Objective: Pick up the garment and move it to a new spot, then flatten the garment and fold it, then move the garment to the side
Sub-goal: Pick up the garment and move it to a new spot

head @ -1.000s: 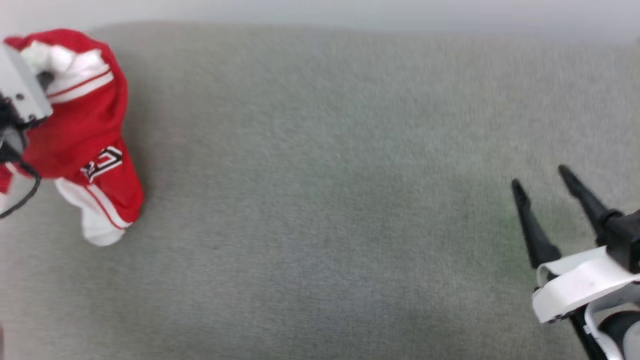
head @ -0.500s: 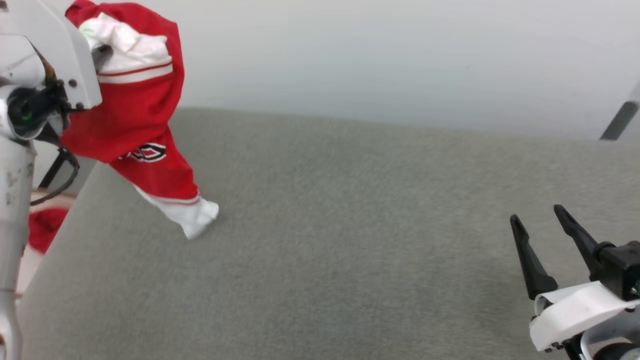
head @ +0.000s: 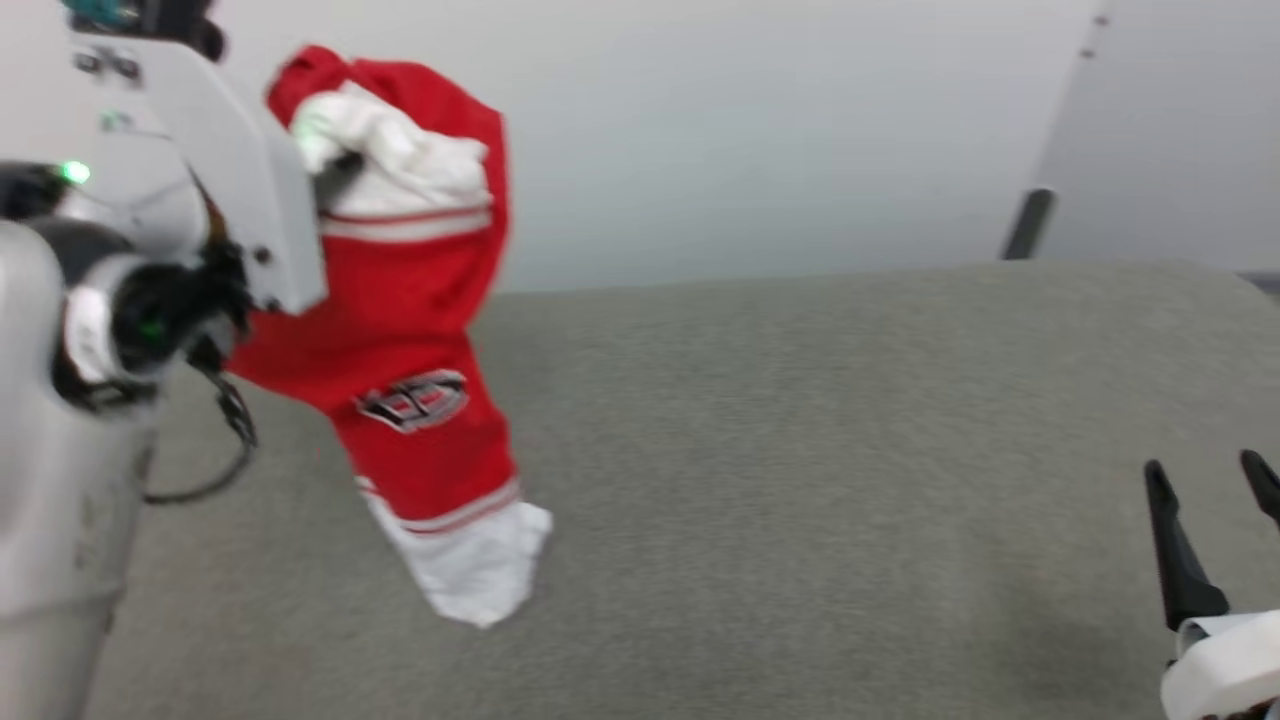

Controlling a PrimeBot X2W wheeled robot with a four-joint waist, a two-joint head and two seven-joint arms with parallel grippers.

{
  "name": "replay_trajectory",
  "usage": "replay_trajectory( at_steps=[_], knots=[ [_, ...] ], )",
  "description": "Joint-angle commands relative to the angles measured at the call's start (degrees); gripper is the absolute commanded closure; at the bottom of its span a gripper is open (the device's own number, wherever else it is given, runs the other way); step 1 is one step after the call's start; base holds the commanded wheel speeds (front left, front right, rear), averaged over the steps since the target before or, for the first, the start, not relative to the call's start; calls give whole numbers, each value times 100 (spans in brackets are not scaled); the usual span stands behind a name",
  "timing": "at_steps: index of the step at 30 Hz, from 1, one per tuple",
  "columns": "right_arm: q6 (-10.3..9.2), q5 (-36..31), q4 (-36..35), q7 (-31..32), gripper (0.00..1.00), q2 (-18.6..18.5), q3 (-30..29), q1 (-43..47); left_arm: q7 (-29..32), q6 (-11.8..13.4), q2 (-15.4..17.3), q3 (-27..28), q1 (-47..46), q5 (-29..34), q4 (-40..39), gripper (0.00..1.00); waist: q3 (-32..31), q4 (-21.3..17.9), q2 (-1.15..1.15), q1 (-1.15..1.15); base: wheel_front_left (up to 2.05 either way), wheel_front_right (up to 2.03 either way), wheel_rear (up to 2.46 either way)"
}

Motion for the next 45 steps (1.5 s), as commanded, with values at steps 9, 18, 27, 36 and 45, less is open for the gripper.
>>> replay_trajectory(
  at_steps=[9, 18, 27, 36, 45],
  knots=[
    [0, -66, -54, -47, 0, 203, -182, 124, 277, 243, -379, -526, 628, -34, -874, 100, 198, -1029, 0, 0, 0, 0, 0],
    [0, 2, 173, -253, 0, 342, -81, -40, 2, -207, -713, -1222, 1160, 53, -413, 100, 551, -1544, 0, 0, 0, 0, 0],
    [0, -7, 448, -482, 0, 475, 29, -228, -400, -567, -936, -1639, 1376, 217, 731, 100, 858, -1772, 0, 0, 0, 0, 0],
    [0, -76, 571, -485, 0, 523, 158, -314, -787, -946, -1150, -1930, 1174, 339, 1611, 0, 804, -1637, 0, 0, 0, 0, 0],
    [0, -1, 696, -406, 0, 291, 243, -272, -948, -1143, -1215, -1997, 929, 157, 1609, 0, 339, -1245, 0, 0, 0, 0, 0]
  ],
)
